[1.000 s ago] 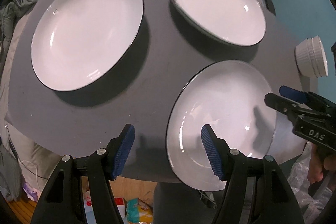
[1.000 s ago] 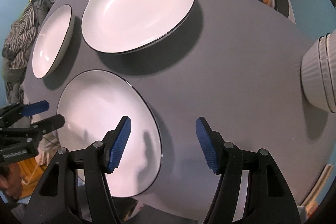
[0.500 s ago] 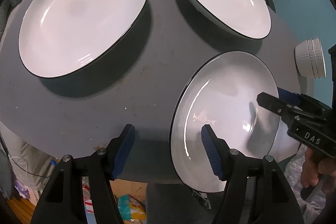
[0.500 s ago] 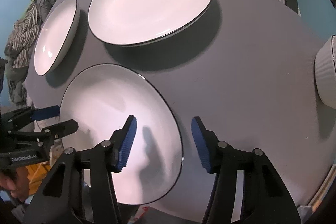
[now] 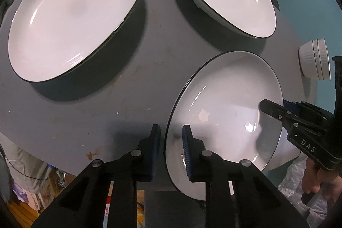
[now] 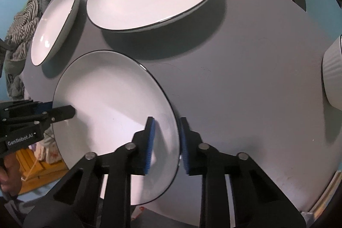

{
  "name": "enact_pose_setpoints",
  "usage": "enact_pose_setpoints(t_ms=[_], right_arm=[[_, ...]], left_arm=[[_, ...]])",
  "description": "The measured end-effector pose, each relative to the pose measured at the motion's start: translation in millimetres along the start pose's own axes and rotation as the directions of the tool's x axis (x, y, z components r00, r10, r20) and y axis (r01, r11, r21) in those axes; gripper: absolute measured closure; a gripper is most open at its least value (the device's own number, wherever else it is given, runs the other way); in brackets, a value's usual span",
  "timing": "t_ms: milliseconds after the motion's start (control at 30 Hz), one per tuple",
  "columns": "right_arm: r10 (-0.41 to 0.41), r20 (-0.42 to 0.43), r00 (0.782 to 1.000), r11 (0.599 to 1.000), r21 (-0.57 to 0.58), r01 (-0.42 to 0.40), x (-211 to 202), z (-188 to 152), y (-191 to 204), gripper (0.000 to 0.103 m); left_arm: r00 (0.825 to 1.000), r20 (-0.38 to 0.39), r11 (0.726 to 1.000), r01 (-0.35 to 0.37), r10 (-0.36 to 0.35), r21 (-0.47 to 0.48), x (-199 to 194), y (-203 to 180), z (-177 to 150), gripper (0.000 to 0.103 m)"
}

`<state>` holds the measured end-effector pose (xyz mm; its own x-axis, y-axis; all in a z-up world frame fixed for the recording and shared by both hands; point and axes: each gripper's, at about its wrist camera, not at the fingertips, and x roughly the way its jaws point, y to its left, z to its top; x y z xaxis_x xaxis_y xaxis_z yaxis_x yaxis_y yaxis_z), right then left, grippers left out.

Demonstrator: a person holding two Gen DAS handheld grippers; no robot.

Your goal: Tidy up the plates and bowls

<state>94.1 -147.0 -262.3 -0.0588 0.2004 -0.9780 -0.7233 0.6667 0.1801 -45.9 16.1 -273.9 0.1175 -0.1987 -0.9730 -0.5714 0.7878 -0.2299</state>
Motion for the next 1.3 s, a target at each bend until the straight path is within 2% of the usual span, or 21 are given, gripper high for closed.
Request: enact_pose_setpoints(t_ms=[133, 467, 667, 1000, 1300], right_arm=[[0.006, -0.004, 1.0, 1.0, -0.005, -0.006, 1, -3, -4, 0.082], [0.035, -0.023, 0.999, 0.999, 0.005, -0.035, 5, 0, -3, 0.082], [0.072, -0.044, 0.996, 0.997, 0.03, -0.071, 6, -1, -10, 0.082], [0.069, -0.06, 0.996, 0.997, 0.041, -0.067, 5, 4, -15, 0.084], [0.067, -0.053, 0.996, 0.997, 0.043, -0.065, -2, 10, -11, 0.087]], left_arm=[[1.0, -0.017, 1.0, 0.005, -0.006, -0.01, 2, 1, 4, 0.083], [1.0, 0.003, 1.0, -0.02, 0.02, -0.009, 0, -14, -3, 0.083], [1.0, -0.003, 1.0, -0.015, 0.015, -0.021, -2, -10, -4, 0.083], [0.999, -0.016, 0.999, -0.046, 0.046, -0.006, 2, -16, -4, 0.083], [0.999, -0.024, 0.999, -0.037, 0.036, -0.038, 1, -18, 2, 0.083]])
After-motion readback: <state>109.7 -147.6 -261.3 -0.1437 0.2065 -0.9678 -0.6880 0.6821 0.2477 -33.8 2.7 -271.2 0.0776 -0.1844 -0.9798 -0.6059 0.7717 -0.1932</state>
